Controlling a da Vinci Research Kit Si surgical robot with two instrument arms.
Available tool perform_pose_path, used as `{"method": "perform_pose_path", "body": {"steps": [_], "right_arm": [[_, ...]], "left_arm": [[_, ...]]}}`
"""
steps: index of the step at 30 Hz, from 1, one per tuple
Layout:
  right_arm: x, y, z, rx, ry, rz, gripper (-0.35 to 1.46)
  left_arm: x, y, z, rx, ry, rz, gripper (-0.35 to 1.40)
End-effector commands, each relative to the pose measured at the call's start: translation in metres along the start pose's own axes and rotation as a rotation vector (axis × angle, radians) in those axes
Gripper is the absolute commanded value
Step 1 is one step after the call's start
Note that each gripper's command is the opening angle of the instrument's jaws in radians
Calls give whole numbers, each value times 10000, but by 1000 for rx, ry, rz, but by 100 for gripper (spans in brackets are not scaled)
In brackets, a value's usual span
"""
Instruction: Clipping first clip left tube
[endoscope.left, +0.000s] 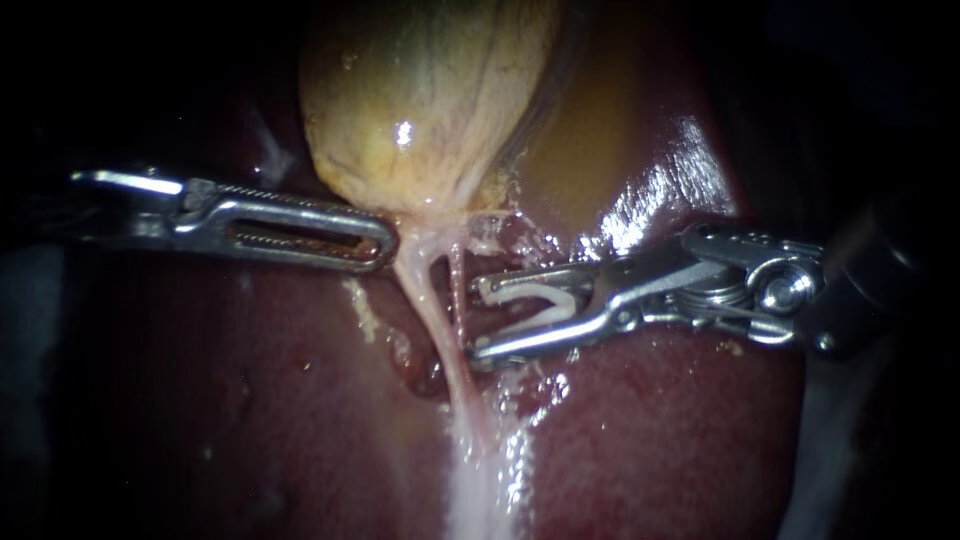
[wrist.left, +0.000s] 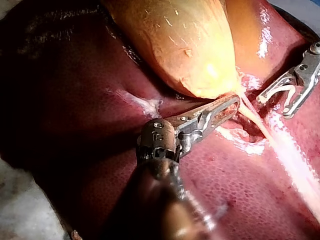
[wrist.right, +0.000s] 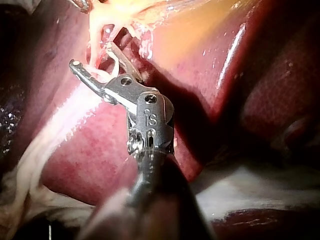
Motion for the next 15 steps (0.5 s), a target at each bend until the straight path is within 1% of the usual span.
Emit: {"method": "perform_pose_path", "body": {"steps": [1, 4, 7, 15], "right_arm": [[0, 0, 1, 0, 1, 0, 48], [0, -2, 2, -3, 2, 0, 48], [0, -3, 3, -4, 3, 0, 48], [1, -4, 4, -1, 4, 0, 48]], "left_arm": [[-1, -3, -2, -1, 4, 1, -35], [-2, -10, -9, 4, 8, 2, -35], [-3, -14, -14, 7, 10, 3, -35], [-5, -13, -17, 6, 10, 3, -35]]}}
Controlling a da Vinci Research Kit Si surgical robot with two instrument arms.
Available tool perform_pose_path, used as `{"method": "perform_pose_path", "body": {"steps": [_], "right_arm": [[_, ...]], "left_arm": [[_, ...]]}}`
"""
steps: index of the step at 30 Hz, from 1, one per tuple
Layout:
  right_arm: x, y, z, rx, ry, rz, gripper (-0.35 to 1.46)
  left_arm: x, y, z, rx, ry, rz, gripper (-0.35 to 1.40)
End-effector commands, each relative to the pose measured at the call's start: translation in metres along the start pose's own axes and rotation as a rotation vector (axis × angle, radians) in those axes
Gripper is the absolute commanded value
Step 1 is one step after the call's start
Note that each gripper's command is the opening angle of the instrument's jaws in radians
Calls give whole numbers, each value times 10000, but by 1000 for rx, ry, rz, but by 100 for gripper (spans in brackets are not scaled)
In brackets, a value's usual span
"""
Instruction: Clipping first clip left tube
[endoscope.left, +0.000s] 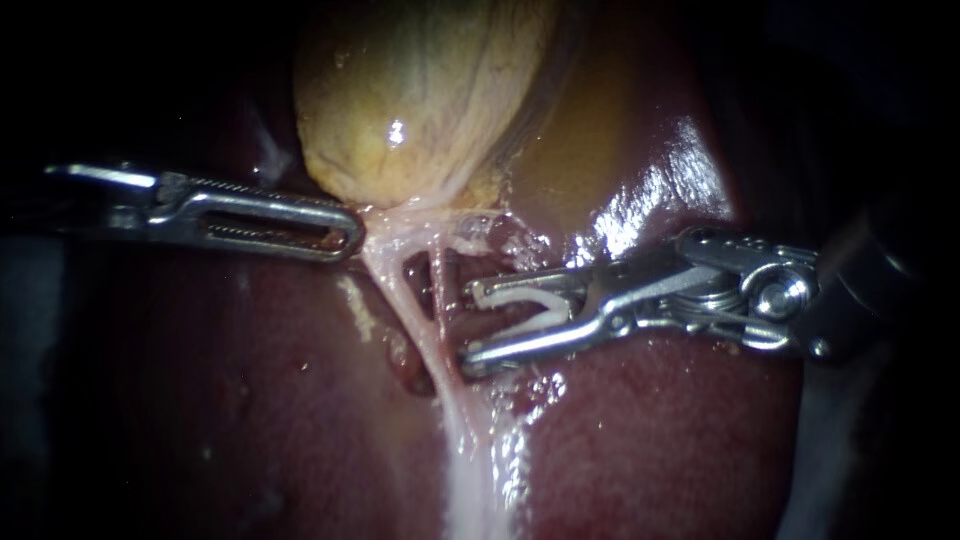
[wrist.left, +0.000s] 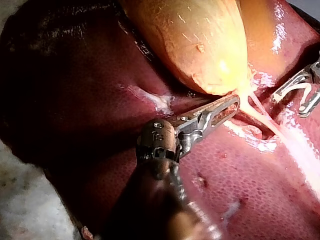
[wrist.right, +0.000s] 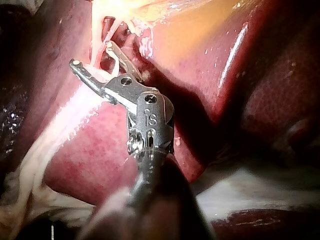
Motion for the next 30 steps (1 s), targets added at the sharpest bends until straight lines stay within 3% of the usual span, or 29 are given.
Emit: {"method": "perform_pose_path", "body": {"steps": [1, 30], "right_arm": [[0, 0, 1, -1, 0, 0, 48], [-14, 10, 47, 5, -3, -13, 49]], "left_arm": [[0, 2, -1, 0, 0, 0, -35], [0, 12, 2, 4, 3, -3, -35]]}}
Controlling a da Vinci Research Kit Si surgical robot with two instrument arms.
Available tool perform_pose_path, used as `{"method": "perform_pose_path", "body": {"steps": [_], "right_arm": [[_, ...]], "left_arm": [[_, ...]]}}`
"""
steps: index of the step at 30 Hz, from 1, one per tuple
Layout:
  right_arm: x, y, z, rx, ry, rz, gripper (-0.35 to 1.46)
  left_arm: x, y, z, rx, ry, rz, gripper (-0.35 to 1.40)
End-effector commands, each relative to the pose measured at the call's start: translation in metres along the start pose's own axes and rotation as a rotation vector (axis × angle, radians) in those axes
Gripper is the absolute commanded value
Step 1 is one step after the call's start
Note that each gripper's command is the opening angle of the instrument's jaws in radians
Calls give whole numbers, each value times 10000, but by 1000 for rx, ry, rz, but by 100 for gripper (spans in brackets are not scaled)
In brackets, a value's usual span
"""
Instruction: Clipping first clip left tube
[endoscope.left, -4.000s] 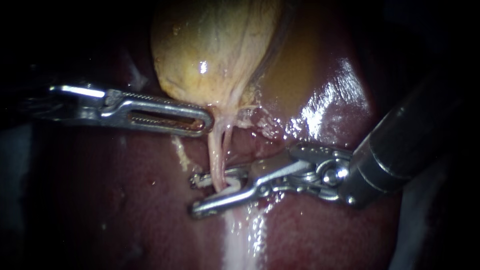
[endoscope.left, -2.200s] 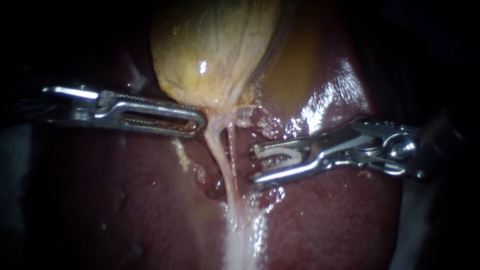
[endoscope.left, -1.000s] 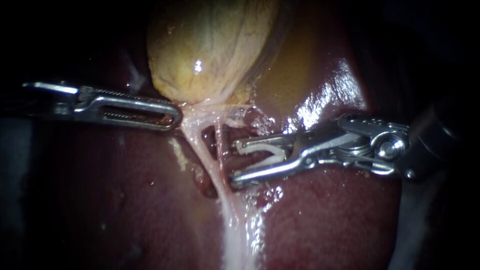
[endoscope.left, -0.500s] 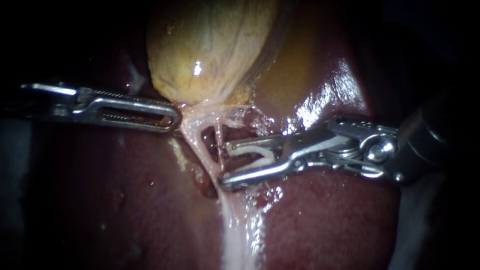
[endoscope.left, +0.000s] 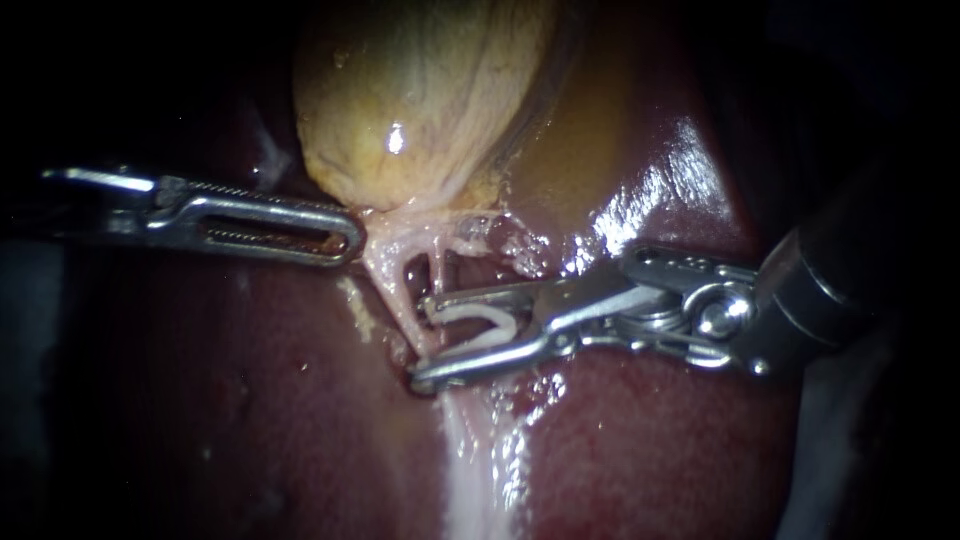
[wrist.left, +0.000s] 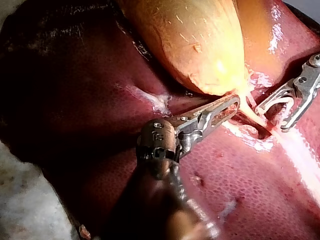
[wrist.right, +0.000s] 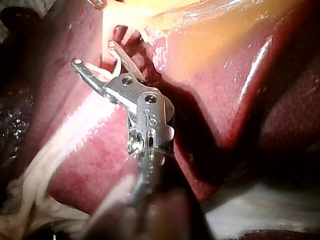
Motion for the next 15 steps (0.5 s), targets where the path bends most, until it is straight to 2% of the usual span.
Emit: {"method": "perform_pose_path", "body": {"steps": [1, 15], "right_arm": [[0, 1, 1, -2, 0, 0, 49], [-5, 9, 16, -11, 0, -4, 49]], "left_arm": [[0, 0, 0, 1, 0, 0, -35], [0, 4, 3, 3, 2, -1, -35]]}}
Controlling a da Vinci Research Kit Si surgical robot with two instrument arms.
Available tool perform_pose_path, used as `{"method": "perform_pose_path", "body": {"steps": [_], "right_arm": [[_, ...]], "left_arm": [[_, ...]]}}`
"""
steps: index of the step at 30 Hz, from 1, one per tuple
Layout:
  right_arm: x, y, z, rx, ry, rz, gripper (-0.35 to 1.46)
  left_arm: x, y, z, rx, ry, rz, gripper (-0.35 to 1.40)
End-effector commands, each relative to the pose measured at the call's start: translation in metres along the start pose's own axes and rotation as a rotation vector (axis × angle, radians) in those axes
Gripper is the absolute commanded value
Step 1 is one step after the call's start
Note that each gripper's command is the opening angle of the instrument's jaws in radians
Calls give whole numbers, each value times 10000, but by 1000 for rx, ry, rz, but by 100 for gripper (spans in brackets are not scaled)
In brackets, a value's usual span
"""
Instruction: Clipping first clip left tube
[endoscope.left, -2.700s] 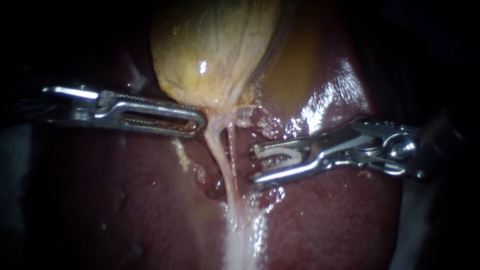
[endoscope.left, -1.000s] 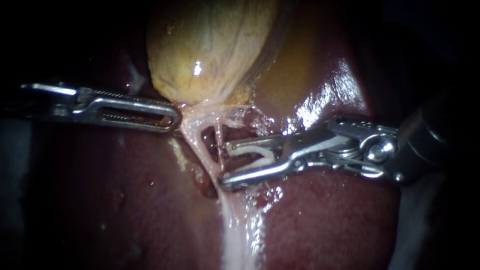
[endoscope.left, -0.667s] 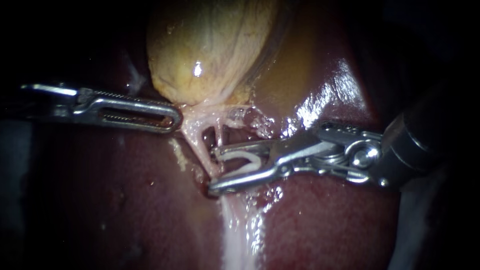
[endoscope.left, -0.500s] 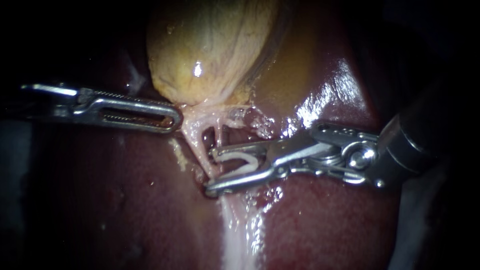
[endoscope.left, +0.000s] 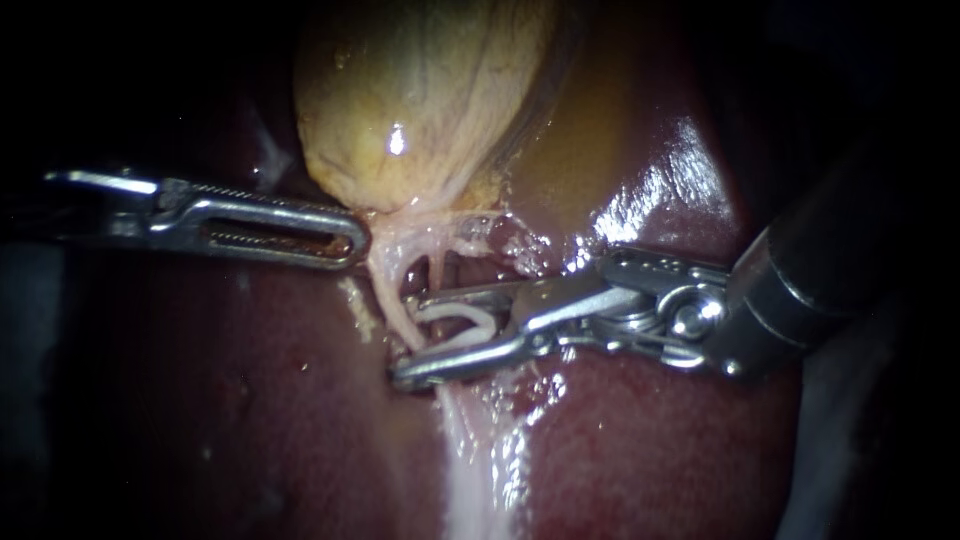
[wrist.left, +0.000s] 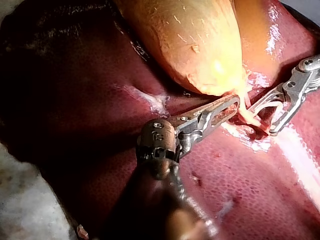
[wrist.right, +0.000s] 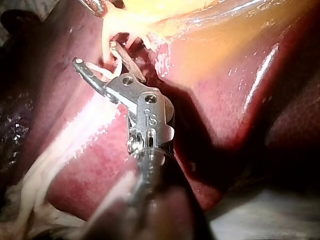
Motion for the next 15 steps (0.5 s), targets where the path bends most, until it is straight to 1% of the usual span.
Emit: {"method": "perform_pose_path", "body": {"steps": [1, 4, 11, 15], "right_arm": [[-1, 0, 1, -1, -4, -1, 49], [-4, 0, 2, -5, -13, -3, 49], [-11, 0, 6, 15, -24, -9, 49], [-15, -5, 7, 39, -39, -18, 49]], "left_arm": [[0, 0, 0, 0, 0, 0, -35], [0, 1, 0, 1, 1, 0, -35], [1, 4, -1, 1, 1, -1, -35], [1, 4, -1, 0, 1, -2, -35]]}}
